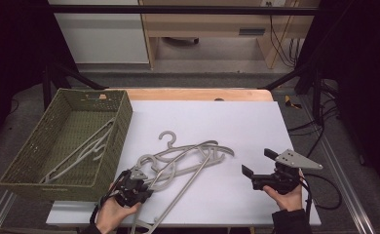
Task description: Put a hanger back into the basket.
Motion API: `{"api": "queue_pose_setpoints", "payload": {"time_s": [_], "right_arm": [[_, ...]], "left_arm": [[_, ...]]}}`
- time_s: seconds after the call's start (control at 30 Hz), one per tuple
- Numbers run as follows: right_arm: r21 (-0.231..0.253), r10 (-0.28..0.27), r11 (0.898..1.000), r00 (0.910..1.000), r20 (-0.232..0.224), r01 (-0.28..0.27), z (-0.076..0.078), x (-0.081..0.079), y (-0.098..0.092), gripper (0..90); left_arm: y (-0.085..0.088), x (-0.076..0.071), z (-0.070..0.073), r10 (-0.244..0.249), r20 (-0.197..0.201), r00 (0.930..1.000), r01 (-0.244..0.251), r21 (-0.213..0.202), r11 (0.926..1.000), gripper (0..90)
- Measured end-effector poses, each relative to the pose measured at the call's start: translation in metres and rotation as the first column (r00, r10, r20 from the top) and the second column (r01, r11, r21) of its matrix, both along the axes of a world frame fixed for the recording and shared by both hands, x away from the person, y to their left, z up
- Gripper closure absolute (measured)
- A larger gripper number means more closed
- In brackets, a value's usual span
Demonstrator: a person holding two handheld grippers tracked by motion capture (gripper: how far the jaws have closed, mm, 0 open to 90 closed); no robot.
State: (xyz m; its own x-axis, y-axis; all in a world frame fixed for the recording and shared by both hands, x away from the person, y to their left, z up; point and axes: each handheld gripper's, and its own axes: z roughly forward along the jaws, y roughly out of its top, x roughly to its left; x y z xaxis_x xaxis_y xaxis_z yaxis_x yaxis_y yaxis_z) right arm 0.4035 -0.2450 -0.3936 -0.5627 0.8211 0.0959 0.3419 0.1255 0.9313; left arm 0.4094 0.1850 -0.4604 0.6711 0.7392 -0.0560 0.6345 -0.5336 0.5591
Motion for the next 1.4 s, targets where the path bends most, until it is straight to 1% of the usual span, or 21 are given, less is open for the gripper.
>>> {"api": "queue_pose_setpoints", "payload": {"time_s": [0.03, 0.07, 0.13, 0.2, 0.23, 0.3, 0.43, 0.5, 0.53, 0.57, 0.6, 0.67, 0.73, 0.77, 0.87, 0.9, 0.93, 0.97, 1.03, 1.13, 1.4], "right_arm": [[0.000, -0.001, 1.000, 1.0000, -0.001, 0.001, 0.000, 0.000, 0.000, 1.1], [0.000, -0.001, 1.000, 1.0000, 0.000, 0.001, 0.000, 0.000, 0.000, 1.1], [0.001, -0.002, 1.000, 1.0000, 0.000, 0.002, 0.000, -0.001, 0.000, 1.1], [0.006, -0.002, 1.000, 1.0000, 0.000, 0.002, 0.001, -0.001, -0.001, 1.1], [0.006, -0.002, 1.000, 1.0000, 0.000, 0.002, 0.001, -0.001, -0.001, 1.1], [0.008, -0.002, 1.000, 1.0000, 0.000, 0.002, 0.001, -0.001, -0.001, 1.1], [0.002, 0.000, 1.000, 1.0000, -0.001, 0.000, 0.001, -0.001, 0.000, 1.1], [0.003, 0.000, 1.000, 1.0000, -0.001, 0.000, 0.001, -0.001, 0.000, 1.1], [0.003, -0.001, 1.000, 1.0000, -0.002, 0.001, 0.001, -0.001, 0.000, 1.1], [0.003, -0.001, 1.000, 1.0000, -0.002, 0.001, 0.001, -0.001, 0.000, 1.1], [0.004, -0.001, 1.000, 1.0000, -0.002, 0.001, 0.001, -0.001, 0.000, 1.1], [0.002, 0.000, 1.000, 1.0000, 0.000, 0.000, 0.001, -0.001, 0.000, 1.1], [0.002, 0.001, 1.000, 1.0000, 0.000, -0.001, 0.001, -0.001, 0.000, 1.1], [0.001, 0.002, 1.000, 1.0000, 0.000, -0.002, 0.001, -0.001, 0.000, 1.1], [0.000, 0.003, 1.000, 1.0000, -0.001, -0.003, 0.001, -0.001, 0.000, 1.1], [0.003, 0.001, 1.000, 1.0000, -0.003, -0.001, 0.001, -0.001, 0.000, 1.1], [0.003, 0.001, 1.000, 1.0000, -0.003, -0.001, 0.001, -0.001, 0.000, 1.1], [0.004, 0.003, 1.000, 1.0000, -0.001, -0.003, 0.001, -0.001, -0.002, 1.1], [0.004, 0.001, 1.000, 1.0000, 0.000, -0.001, 0.001, -0.001, -0.002, 1.1], [0.006, 0.002, 1.000, 1.0000, -0.003, -0.002, 0.001, -0.001, -0.002, 1.1], [0.008, -0.002, 1.000, 1.0000, 0.000, 0.002, 0.001, -0.001, -0.002, 1.1]], "left_arm": [[0.000, 0.000, 0.000, 0.004, 0.004, 1.0000, -0.004, -0.007, 1.0000, 74.0], [0.001, -0.001, 0.000, 0.015, 0.006, 0.9999, -0.015, -0.008, 0.9999, 69.1], [0.003, -0.003, 0.001, 0.009, 0.008, 0.9999, -0.008, -0.013, 0.9999, 63.9], [0.005, -0.006, 0.001, 0.014, 0.009, 0.9999, -0.014, -0.018, 0.9997, 61.7], [0.007, -0.008, 0.000, 0.013, -0.015, 0.9998, -0.014, -0.021, 0.9997, 61.7], [0.007, -0.009, -0.001, 0.013, -0.018, 0.9998, -0.013, -0.021, 0.9997, 62.2], [0.005, -0.009, -0.001, 0.048, -0.009, 0.9988, -0.049, -0.025, 0.9985, 66.3], [0.005, -0.008, -0.001, 0.051, -0.014, 0.9986, -0.052, -0.011, 0.9986, 70.0], [0.002, -0.009, -0.001, 0.067, 0.002, 0.9977, -0.067, 0.016, 0.9976, 72.2], [0.002, -0.009, -0.001, 0.067, 0.002, 0.9977, -0.067, 0.016, 0.9976, 75.3], [0.000, -0.009, 0.000, 0.070, 0.004, 0.9975, -0.070, 0.040, 0.9968, 76.2], [0.000, -0.007, 0.001, 0.073, -0.010, 0.9973, -0.073, 0.042, 0.9964, 77.0], [0.002, -0.005, 0.001, 0.074, -0.031, 0.9968, -0.073, 0.027, 0.9969, 77.2], [0.002, -0.005, 0.000, 0.081, -0.027, 0.9963, -0.081, 0.016, 0.9966, 77.4], [0.003, -0.006, 0.001, 0.081, -0.023, 0.9965, -0.080, 0.016, 0.9967, 78.0], [0.004, -0.006, 0.002, 0.078, -0.033, 0.9964, -0.078, 0.012, 0.9969, 78.5], [0.004, -0.006, 0.001, 0.086, -0.028, 0.9959, -0.086, 0.003, 0.9963, 78.5], [0.008, -0.006, 0.003, 0.068, -0.031, 0.9972, -0.068, -0.006, 0.9976, 81.5], [0.007, -0.007, 0.004, 0.061, -0.032, 0.9976, -0.061, -0.011, 0.9981, 81.6], [0.004, -0.011, 0.007, 0.045, -0.003, 0.9990, -0.045, 0.006, 0.9990, 81.9], [0.013, -0.016, 0.021, 0.038, 0.045, 0.9983, -0.036, -0.044, 0.9984, 82.3]]}}
